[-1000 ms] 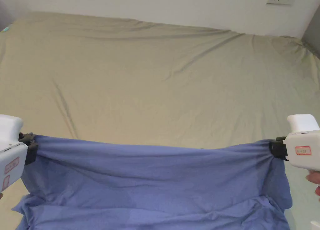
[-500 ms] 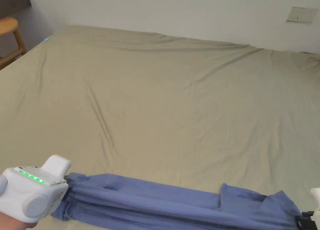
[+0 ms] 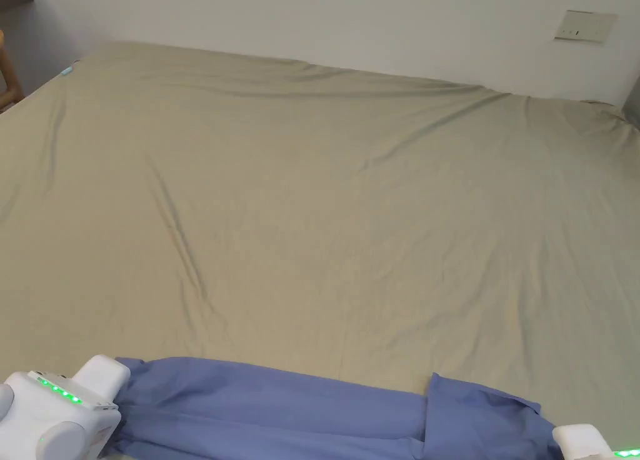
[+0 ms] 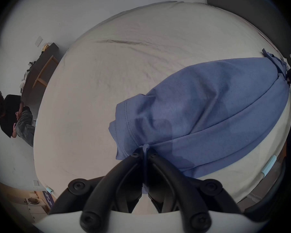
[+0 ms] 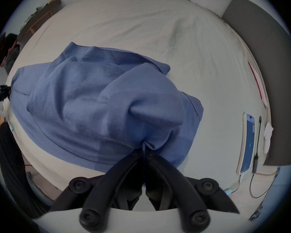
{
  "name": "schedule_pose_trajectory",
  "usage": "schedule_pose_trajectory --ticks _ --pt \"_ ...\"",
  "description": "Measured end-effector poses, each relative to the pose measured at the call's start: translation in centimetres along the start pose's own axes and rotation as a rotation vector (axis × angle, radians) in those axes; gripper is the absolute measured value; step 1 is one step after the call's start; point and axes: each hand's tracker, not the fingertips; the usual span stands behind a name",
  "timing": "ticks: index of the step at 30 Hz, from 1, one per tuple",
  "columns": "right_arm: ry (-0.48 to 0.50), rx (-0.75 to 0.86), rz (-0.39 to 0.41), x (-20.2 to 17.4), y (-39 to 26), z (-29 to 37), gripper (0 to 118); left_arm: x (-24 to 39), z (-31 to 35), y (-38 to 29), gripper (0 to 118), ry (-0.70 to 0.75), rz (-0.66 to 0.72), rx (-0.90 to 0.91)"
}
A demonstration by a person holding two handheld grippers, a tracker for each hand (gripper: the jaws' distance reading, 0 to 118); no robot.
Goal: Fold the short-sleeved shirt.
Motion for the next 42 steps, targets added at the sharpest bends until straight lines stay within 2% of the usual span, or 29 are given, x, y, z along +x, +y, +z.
schedule_pose_trajectory --ticks 3,4,5,6,7,8,9,10,11,12,15,17,20,23,24,25,26,27,28,29,30,33,39,42 --pt "-0.014 -0.003 0.020 -0.3 0.1 0.2 6 -0.3 0.2 -0.1 4 -0.018 0.046 0.008" --pt "-0.013 -0.005 0.019 0.1 0.2 0.6 8 -0.3 0.6 -0.1 7 -0.012 0.044 0.012" --pt "-0.018 -0.005 0.010 0.2 0.2 1.4 15 -0.4 1.3 0.0 15 -0.003 0.042 0.013" --pt "-0.023 0.015 -0.014 0.6 0.3 2.1 31 -0.7 2.1 0.2 36 0.017 0.067 0.001" --pt "-0.078 0.098 -0.052 1.1 0.4 3.6 69 -1.4 3.2 0.3 83 0.011 0.126 0.007" --pt "-0.160 0.197 -0.086 1.4 0.6 5.0 95 -1.9 4.7 0.4 114 -0.030 0.177 0.074" --pt "-0.239 0.299 -0.101 0.5 0.6 7.7 104 -2.0 6.6 0.3 115 -0.050 0.219 0.185" --pt "-0.275 0.398 -0.101 0.4 1.1 9.9 104 -2.1 8.4 1.0 110 -0.063 0.288 0.278" --pt "-0.284 0.487 -0.105 0.2 1.7 12.0 104 -2.8 10.1 1.9 111 -0.009 0.353 0.323" --pt "-0.276 0.583 -0.116 -0.3 2.2 14.1 104 -2.7 12.0 2.7 112 0.022 0.403 0.417" --pt "-0.215 0.892 -0.124 -4.0 3.1 21.7 104 -0.7 18.5 4.8 112 -0.043 0.506 0.748" --pt "-0.237 1.080 -0.113 -7.1 3.3 26.0 104 1.3 22.5 6.1 111 -0.028 0.499 0.912" --pt "-0.261 1.234 -0.092 -11.3 3.1 29.9 104 4.3 26.3 7.7 111 0.062 0.416 1.068" --pt "-0.215 1.284 -0.038 -13.9 3.3 31.6 104 7.1 28.2 8.9 110 0.175 0.338 1.143" --pt "-0.213 1.281 -0.026 -14.6 3.2 31.8 102 7.7 28.5 9.2 107 0.202 0.321 1.142" --pt "-0.212 1.278 -0.011 -14.7 3.5 31.7 96 8.3 28.8 9.5 98 0.213 0.308 1.146" --pt "-0.211 1.274 0.001 -15.0 3.5 31.7 84 8.8 28.9 9.7 83 0.207 0.300 1.151" --pt "-0.206 1.271 0.006 -15.3 3.4 31.6 60 9.7 29.4 9.5 64 0.200 0.294 1.163" --pt "-0.196 1.270 0.015 -15.4 3.3 31.6 18 10.2 29.4 9.6 31 0.209 0.285 1.167" --pt "-0.195 1.268 0.021 -15.3 3.4 31.2 2 10.6 29.4 9.8 8 0.223 0.272 1.166" --pt "-0.220 1.260 0.025 -15.4 3.5 31.0 2 10.8 29.2 9.9 0 0.225 0.257 1.162" --pt "-0.237 1.240 0.036 -14.9 3.4 30.6 2 11.3 29.1 10.0 0 0.220 0.234 1.159" --pt "-0.241 1.216 -0.007 -13.2 3.4 29.9 2 11.2 29.3 10.1 0 0.231 0.204 1.155" --pt "-0.230 1.200 -0.018 -12.8 3.4 29.7 2 10.6 29.1 10.3 0 0.191 0.203 1.132"
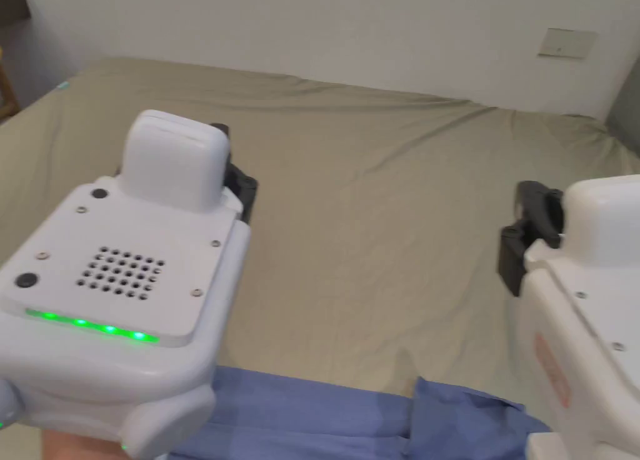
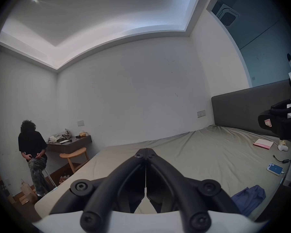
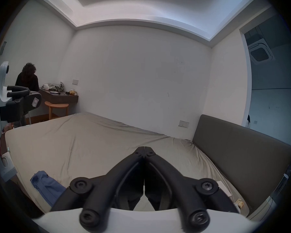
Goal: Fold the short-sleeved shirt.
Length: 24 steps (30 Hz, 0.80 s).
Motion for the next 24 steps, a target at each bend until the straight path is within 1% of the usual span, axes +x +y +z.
schedule_pose_trajectory --ticks 3,6,7,9,10,11,12,13,14,15,17,19,20,22,23,24 --pt "0.010 -0.037 0.022 0.0 -0.8 -0.4 2 -1.4 -1.1 -1.8 0 -0.095 0.058 -0.102" --pt "0.017 -0.080 0.048 0.0 -2.3 -0.8 2 -3.9 -3.2 -6.5 0 -0.241 0.132 -0.360" --pt "0.023 -0.097 0.049 -0.2 -2.7 -0.7 2 -4.8 -4.0 -9.1 0 -0.258 0.152 -0.490" --pt "0.039 -0.141 0.036 0.0 -3.7 -1.2 2 -7.2 -4.8 -15.4 0 -0.262 0.243 -0.611" --pt "0.041 -0.160 0.029 0.2 -4.2 -1.4 2 -8.7 -5.0 -18.0 4 -0.253 0.296 -0.678" --pt "0.044 -0.180 0.024 0.1 -4.6 -1.5 2 -10.6 -5.1 -20.5 22 -0.265 0.380 -0.740" --pt "0.046 -0.199 0.023 0.2 -5.0 -1.7 2 -12.5 -5.1 -22.6 51 -0.281 0.484 -0.802" --pt "0.044 -0.213 0.026 0.2 -5.5 -2.0 2 -14.6 -5.0 -24.7 90 -0.289 0.578 -0.875" --pt "0.043 -0.227 0.030 0.3 -5.8 -2.2 2 -16.3 -4.8 -26.5 110 -0.293 0.645 -0.906" --pt "0.045 -0.238 0.032 0.2 -6.1 -2.3 2 -17.7 -4.7 -28.0 116 -0.300 0.681 -0.923" --pt "0.049 -0.265 0.033 0.2 -6.5 -2.7 2 -20.8 -4.2 -30.1 116 -0.272 0.782 -0.900" --pt "0.057 -0.287 0.031 0.1 -6.7 -3.1 2 -23.3 -4.1 -31.9 116 -0.314 0.912 -0.928" --pt "0.058 -0.295 0.032 0.0 -6.7 -3.2 2 -24.5 -4.2 -33.1 116 -0.357 1.004 -0.937" --pt "0.066 -0.309 0.032 -0.2 -6.8 -3.6 2 -24.7 -4.0 -34.5 116 -0.423 1.152 -0.952" --pt "0.071 -0.314 0.030 -0.3 -6.8 -3.6 2 -24.8 -4.1 -35.5 116 -0.433 1.211 -0.966" --pt "0.072 -0.319 0.028 -0.4 -6.8 -3.6 2 -24.5 -4.2 -36.2 116 -0.423 1.224 -0.983"
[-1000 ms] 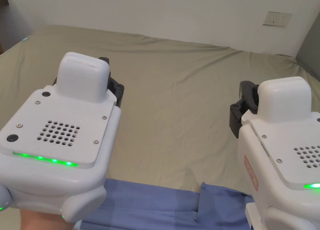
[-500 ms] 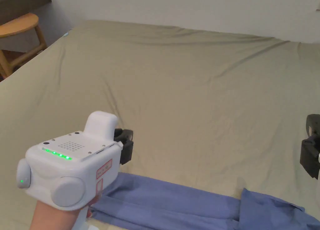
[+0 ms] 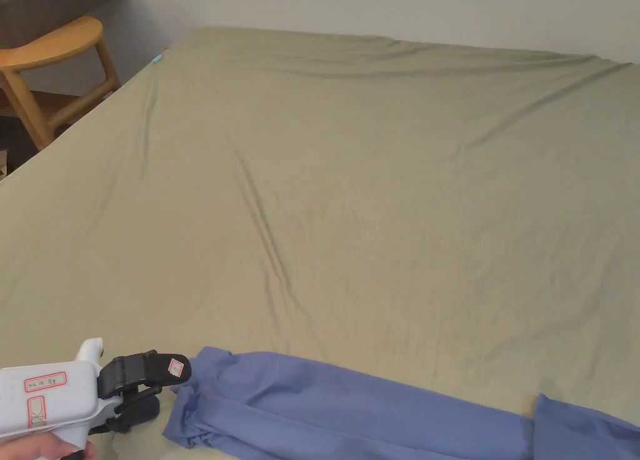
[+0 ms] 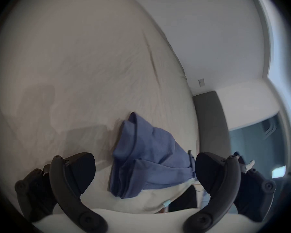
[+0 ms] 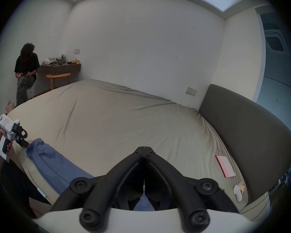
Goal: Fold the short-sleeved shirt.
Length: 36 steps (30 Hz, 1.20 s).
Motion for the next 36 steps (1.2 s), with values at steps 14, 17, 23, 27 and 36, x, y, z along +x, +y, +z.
schedule_pose_trajectory --ticks 14,17,23,27,36 --pt "0.053 0.011 -0.033 -1.1 1.4 0.5 2 0.7 -5.2 -0.8 12 0.168 -0.084 -0.052" --pt "0.054 0.012 -0.033 -1.2 1.4 0.8 2 -0.5 -5.1 -1.2 12 0.041 0.006 -0.039" --pt "0.056 0.017 -0.034 -0.5 1.8 2.0 2 2.7 -4.1 -1.8 12 0.223 -0.220 0.062" --pt "0.040 0.036 -0.032 0.2 2.1 2.9 2 9.2 -4.0 -4.2 12 0.448 -0.501 0.078" --pt "0.025 0.054 -0.036 0.8 2.0 3.5 2 10.3 -2.3 -3.0 12 0.526 -0.564 0.172"
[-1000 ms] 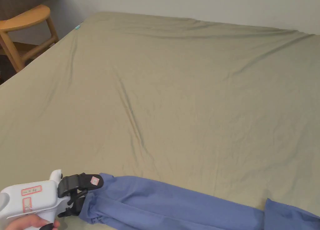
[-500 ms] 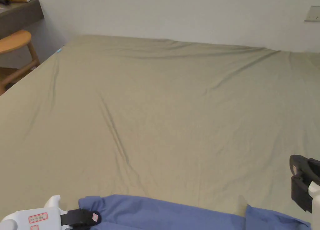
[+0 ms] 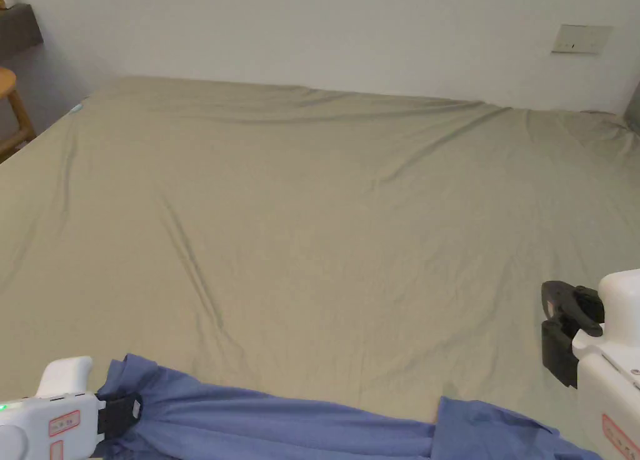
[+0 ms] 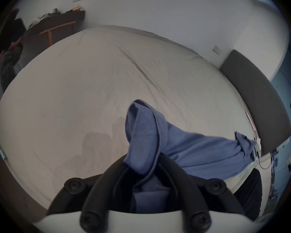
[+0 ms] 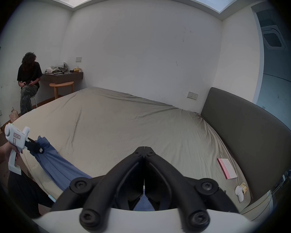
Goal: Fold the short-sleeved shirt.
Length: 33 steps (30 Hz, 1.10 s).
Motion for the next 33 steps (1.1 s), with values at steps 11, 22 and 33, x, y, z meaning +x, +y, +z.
schedule_pose_trajectory --ticks 11,22,33 --pt "0.004 0.015 -0.013 0.7 0.1 0.1 2 2.1 8.8 3.2 12 0.105 -0.017 0.049" --pt "0.020 0.042 -0.063 1.9 -0.2 1.7 2 13.5 5.6 2.7 12 -0.121 -0.063 -0.061" --pt "0.006 0.033 -0.070 4.4 -1.4 1.6 2 23.3 -6.0 -1.9 12 -0.062 -0.147 -0.253"
